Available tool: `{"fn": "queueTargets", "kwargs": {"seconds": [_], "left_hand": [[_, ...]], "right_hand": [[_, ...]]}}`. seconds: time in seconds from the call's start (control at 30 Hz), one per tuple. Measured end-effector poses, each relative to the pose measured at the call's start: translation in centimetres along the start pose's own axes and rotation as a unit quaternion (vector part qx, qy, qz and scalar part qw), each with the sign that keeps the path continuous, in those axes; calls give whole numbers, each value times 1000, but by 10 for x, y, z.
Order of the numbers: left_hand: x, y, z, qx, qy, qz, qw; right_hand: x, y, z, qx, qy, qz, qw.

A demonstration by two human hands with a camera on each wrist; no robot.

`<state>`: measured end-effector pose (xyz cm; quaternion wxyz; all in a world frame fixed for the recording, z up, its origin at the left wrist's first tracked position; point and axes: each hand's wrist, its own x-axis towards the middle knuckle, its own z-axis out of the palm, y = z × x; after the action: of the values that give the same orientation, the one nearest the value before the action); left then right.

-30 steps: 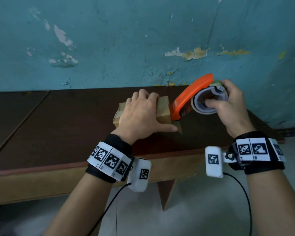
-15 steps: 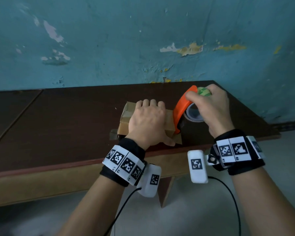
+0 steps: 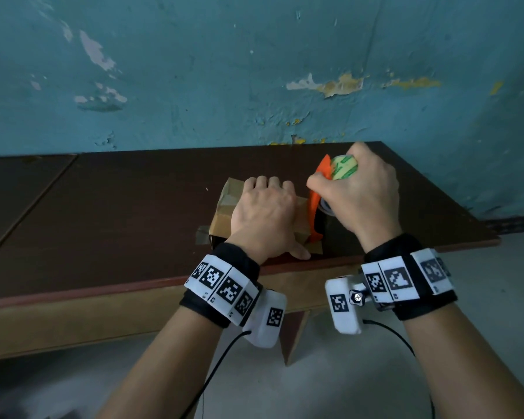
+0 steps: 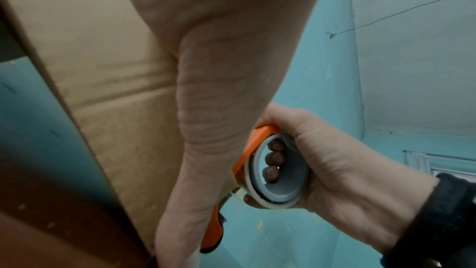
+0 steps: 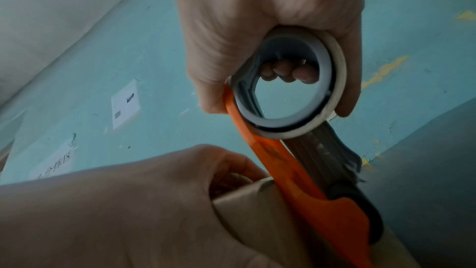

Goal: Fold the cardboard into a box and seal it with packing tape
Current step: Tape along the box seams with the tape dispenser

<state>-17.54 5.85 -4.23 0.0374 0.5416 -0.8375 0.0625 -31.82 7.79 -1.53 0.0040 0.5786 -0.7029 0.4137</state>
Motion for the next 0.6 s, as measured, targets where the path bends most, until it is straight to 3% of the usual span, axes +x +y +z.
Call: {"fn": "queueTargets", "kwargs": {"seconds": [0.2, 0.33, 0.6], "left_hand": [[-3, -4, -2, -22, 31, -3, 999], [-4, -3, -1, -23, 32, 0, 999], [-6, -5, -1, -47, 60, -3, 997]], "right_hand": [[13, -8, -20, -47, 29, -22, 998], [15, -7, -18, -44, -21, -16, 999], [3, -27, -8, -110, 14, -117, 987]]}}
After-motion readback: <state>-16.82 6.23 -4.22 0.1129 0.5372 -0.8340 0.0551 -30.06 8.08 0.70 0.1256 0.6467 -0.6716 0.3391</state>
